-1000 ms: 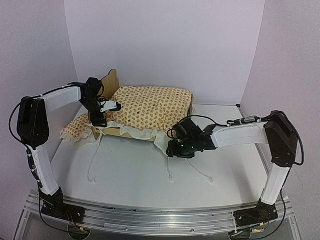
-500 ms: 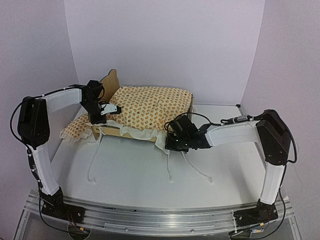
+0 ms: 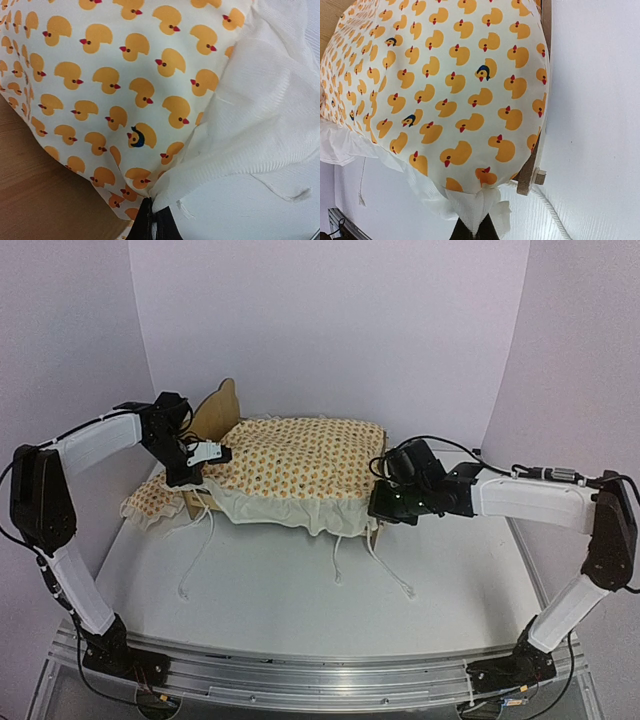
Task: Set up the pet bed
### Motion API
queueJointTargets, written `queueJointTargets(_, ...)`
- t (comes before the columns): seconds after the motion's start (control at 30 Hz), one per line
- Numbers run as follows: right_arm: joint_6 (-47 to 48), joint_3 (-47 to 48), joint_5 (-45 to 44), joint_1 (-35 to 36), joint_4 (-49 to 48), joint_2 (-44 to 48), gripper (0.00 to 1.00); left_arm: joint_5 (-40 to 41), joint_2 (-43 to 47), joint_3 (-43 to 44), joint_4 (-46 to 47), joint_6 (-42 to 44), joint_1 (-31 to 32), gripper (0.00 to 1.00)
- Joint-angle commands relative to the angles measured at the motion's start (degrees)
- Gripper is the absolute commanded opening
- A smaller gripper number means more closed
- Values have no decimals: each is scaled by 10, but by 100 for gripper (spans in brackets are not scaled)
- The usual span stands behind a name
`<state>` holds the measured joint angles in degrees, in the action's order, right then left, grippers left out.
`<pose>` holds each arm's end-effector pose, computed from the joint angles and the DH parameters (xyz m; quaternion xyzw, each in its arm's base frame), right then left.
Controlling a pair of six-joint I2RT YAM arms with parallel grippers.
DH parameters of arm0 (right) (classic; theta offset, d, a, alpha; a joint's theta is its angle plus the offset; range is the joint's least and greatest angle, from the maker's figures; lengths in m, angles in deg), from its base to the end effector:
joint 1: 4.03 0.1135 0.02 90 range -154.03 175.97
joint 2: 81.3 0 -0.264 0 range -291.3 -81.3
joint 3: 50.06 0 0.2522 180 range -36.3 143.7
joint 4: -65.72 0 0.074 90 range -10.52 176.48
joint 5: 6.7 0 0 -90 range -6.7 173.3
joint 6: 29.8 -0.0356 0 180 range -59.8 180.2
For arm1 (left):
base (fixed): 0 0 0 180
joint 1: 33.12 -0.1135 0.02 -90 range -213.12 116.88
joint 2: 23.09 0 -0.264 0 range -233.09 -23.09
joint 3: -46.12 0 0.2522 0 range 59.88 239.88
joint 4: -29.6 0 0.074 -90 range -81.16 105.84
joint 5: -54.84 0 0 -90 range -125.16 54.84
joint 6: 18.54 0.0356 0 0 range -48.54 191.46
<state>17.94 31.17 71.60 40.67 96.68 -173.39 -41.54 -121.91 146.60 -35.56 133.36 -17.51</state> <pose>0.2599 0.2470 0.2572 0.0223 0.9088 0.2119 0.3587 0.3470 -0.1011 0.2838 0.6183 0.7499 0.0401 0.2317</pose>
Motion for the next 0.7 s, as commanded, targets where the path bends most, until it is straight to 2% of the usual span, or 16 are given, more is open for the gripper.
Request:
queueJointTargets(0.0, 4, 9, 48, -3, 29, -25, 0, -35, 33, -51, -48, 8, -3, 0)
queueJointTargets(0.23, -14, -6, 62, -4, 51, -43, 0, -15, 24, -140, 18, 1, -2, 0)
queueJointTargets(0.27, -11, -8, 73, -4, 51, -37, 2, -11, 22, -141, 27, -3, -3, 5)
queueJointTargets(0.33, 7, 3, 95, -4, 61, -28, 18, -14, 25, -130, 34, -14, -2, 36)
queueJointTargets(0.37, 16, 14, 105, -4, 70, -21, 25, -21, 28, -120, 33, -18, -3, 48)
queueJointTargets(0.47, 41, 50, 122, -5, 90, 14, 43, -44, 35, -72, 14, -43, -3, 69)
queueJointTargets(0.57, 67, 96, 152, -14, 120, 38, 55, -72, 38, -10, -32, -64, -3, 78)
queueJointTargets(0.67, 76, 145, 153, -41, 159, 40, 61, -168, 33, 93, -132, -82, -3, 81)
